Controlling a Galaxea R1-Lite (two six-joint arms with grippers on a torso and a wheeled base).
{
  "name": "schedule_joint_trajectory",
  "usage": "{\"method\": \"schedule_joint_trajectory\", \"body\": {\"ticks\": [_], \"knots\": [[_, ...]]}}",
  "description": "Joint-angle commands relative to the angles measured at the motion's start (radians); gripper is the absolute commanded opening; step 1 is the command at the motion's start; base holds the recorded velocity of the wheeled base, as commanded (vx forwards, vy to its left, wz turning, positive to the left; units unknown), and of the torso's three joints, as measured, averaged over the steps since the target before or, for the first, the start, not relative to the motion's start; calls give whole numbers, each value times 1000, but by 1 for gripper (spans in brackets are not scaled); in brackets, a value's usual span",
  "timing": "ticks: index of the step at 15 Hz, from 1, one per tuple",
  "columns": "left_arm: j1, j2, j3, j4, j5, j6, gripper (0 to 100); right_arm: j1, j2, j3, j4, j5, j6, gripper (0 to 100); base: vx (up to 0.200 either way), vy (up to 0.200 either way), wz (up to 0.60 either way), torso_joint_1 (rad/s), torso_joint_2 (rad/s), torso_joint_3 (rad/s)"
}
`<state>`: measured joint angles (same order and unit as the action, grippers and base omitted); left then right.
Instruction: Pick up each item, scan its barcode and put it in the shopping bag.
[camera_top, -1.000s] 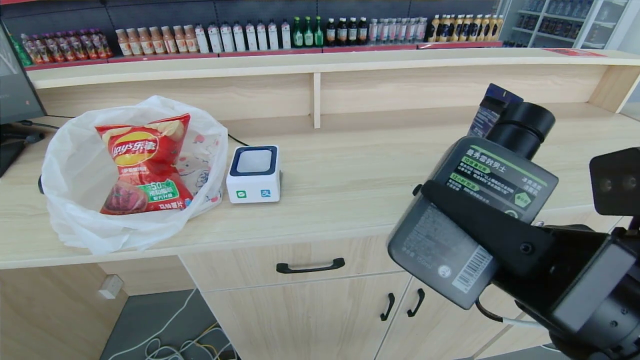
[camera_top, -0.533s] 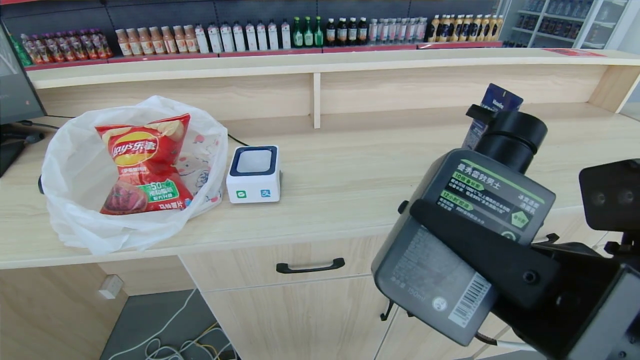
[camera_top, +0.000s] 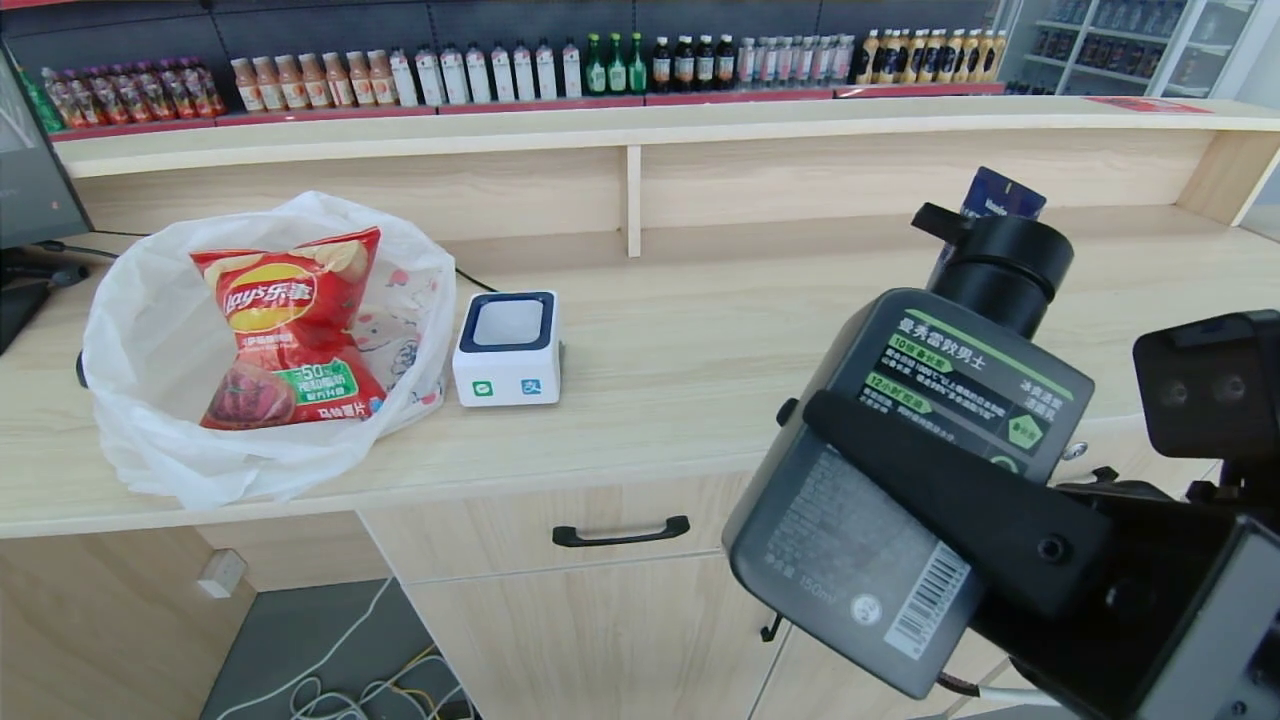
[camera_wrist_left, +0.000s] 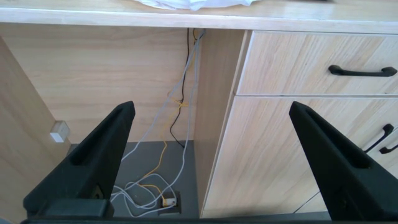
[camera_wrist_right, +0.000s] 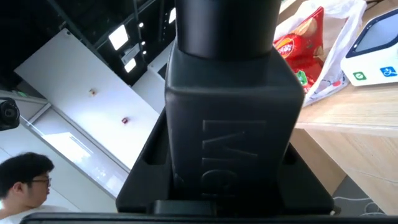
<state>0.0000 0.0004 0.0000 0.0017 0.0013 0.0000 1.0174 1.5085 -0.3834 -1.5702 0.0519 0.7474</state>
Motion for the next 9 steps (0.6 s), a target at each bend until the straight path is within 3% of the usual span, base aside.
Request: {"method": "schedule_joint_trajectory", "body": {"ticks": [1,9], "knots": [[0,0,0,0,0,0,100,3,15,-18,-1,0,0,0,0,0,0,0,0,0],[0,0,0,0,0,0,100,3,27,-12,1,-1,-8,0,0,0,0,0,0,0]]}}
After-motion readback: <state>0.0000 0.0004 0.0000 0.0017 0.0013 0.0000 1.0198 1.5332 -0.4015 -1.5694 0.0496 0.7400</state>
